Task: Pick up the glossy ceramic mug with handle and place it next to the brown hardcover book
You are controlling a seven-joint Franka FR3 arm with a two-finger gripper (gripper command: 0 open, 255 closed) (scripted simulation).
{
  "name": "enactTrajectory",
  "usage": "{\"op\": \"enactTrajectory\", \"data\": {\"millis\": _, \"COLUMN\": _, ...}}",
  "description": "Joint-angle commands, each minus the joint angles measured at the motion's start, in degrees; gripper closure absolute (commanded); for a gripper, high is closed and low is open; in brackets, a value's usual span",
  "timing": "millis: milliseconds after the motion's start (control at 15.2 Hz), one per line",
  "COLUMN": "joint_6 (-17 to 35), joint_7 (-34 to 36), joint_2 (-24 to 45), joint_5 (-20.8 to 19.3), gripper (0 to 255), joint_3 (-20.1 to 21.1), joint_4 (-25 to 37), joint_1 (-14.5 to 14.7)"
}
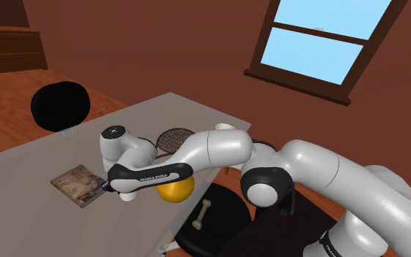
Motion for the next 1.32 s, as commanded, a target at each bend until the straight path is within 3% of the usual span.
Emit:
{"op": "enactTrajectory", "data": {"millis": 0, "joint_6": 0.0, "joint_7": 0.0, "joint_2": 0.1, "joint_5": 0.0, "gripper": 255, "joint_3": 0.0, "joint_4": 0.1, "joint_1": 0.0}}
{"op": "enactTrajectory", "data": {"millis": 198, "joint_6": 0.0, "joint_7": 0.0, "joint_2": 0.1, "joint_5": 0.0, "gripper": 255, "joint_3": 0.0, "joint_4": 0.1, "joint_1": 0.0}}
{"op": "enactTrajectory", "data": {"millis": 264, "joint_6": 0.0, "joint_7": 0.0, "joint_2": 0.1, "joint_5": 0.0, "gripper": 0, "joint_3": 0.0, "joint_4": 0.1, "joint_1": 0.0}}
{"op": "enactTrajectory", "data": {"millis": 594, "joint_6": 0.0, "joint_7": 0.0, "joint_2": 0.1, "joint_5": 0.0, "gripper": 0, "joint_3": 0.0, "joint_4": 0.1, "joint_1": 0.0}}
{"op": "enactTrajectory", "data": {"millis": 726, "joint_6": 1.5, "joint_7": 0.9, "joint_2": -6.4, "joint_5": -0.4, "gripper": 0, "joint_3": 0.2, "joint_4": -8.1, "joint_1": -0.2}}
{"op": "enactTrajectory", "data": {"millis": 858, "joint_6": 1.5, "joint_7": 1.3, "joint_2": -10.6, "joint_5": -0.5, "gripper": 0, "joint_3": 0.4, "joint_4": -12.3, "joint_1": -0.2}}
{"op": "enactTrajectory", "data": {"millis": 1254, "joint_6": 1.5, "joint_7": 1.3, "joint_2": -10.6, "joint_5": -0.5, "gripper": 0, "joint_3": 0.4, "joint_4": -12.3, "joint_1": -0.2}}
